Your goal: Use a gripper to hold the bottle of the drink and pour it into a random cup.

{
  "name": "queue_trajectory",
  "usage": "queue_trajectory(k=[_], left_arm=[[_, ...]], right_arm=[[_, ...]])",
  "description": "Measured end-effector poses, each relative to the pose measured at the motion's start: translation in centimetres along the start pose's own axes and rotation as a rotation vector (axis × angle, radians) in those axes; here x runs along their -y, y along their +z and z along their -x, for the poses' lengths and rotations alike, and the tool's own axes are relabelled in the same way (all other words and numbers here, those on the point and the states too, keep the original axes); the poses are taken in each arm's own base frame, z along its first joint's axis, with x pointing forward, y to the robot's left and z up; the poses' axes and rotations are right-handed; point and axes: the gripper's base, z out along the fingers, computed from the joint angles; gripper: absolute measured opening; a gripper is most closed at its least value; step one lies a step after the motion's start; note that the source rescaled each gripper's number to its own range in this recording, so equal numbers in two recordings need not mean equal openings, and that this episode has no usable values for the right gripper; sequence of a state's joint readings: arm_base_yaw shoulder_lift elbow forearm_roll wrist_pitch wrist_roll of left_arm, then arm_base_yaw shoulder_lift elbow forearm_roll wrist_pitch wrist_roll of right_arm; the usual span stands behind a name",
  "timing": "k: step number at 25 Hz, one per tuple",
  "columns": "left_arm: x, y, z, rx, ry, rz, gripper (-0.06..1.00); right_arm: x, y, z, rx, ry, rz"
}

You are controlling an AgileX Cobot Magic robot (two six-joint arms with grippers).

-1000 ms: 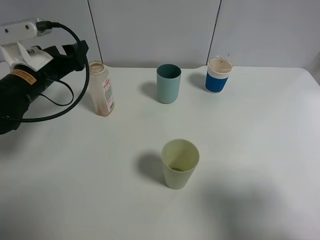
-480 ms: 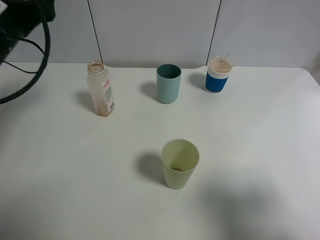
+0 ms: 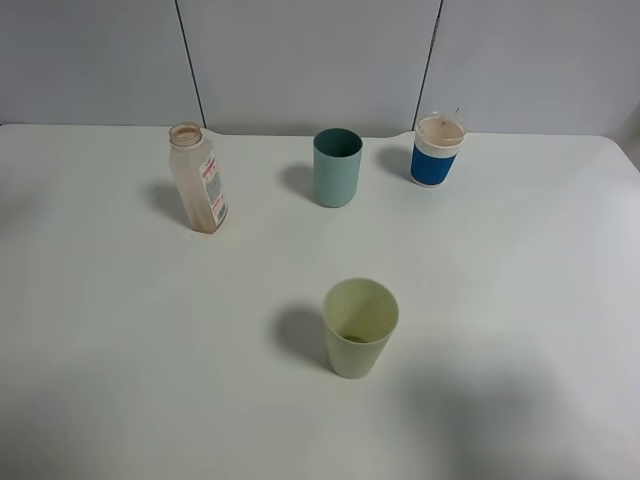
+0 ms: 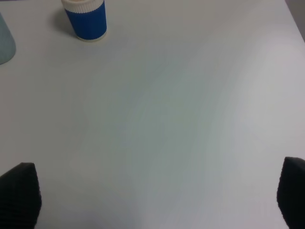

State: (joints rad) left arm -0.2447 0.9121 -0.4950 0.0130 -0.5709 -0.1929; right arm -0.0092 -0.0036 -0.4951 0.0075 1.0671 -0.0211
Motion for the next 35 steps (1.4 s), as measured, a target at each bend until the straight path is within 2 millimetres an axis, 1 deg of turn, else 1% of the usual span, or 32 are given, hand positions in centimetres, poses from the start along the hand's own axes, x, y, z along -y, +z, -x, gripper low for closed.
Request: queue_trajectory(k=[2,6,7,9,13,14,17,21,24,27,30,35], left_arm=[[0.3,-1.2,0.7,-0.035,0.032,-0.008,0.87],[0.4,-3.7,1.3,-0.139,0.099,0.001,0.87],[0.4,-3.7,1.3,-0.139,0.099,0.001,0.87],[0.4,-4.9,1.6,-0.180,0.132,0.011,0.87],[0.5,-7.4,2.8,-0.169,0.159,0.024,0.87],[0.5,-8.7,3.2,-0.171,0.159,0.036,0.87],[0.1,-10.9,2.9,-0.260,0.162,0.078,0.87],[-0.2,-14.2,2.8,-0.310,0.158,0.120,0.87],[-0.4,-17.1,3.4,-0.315,0.170,0.158,0.87],[-0.6,-19.3,4.0,-0.342,0.172,0.198,0.87],[-0.8,-20.1,3.6,-0.419,0.165,0.226,0.87],[-0.9,-20.3,2.8,-0.487,0.146,0.231,0.87]], right_arm=[[0.0,0.0,0.0,0.000,0.000,0.000],[0.0,0.0,0.0,0.000,0.000,0.000],[0.0,0.0,0.0,0.000,0.000,0.000],[0.0,0.0,0.0,0.000,0.000,0.000],[0.0,0.0,0.0,0.000,0.000,0.000],[0.0,0.0,0.0,0.000,0.000,0.000],[0.0,0.0,0.0,0.000,0.000,0.000],[0.0,0.0,0.0,0.000,0.000,0.000],[0.0,0.0,0.0,0.000,0.000,0.000],[0.0,0.0,0.0,0.000,0.000,0.000],[0.0,0.0,0.0,0.000,0.000,0.000],[0.0,0.0,0.0,0.000,0.000,0.000]])
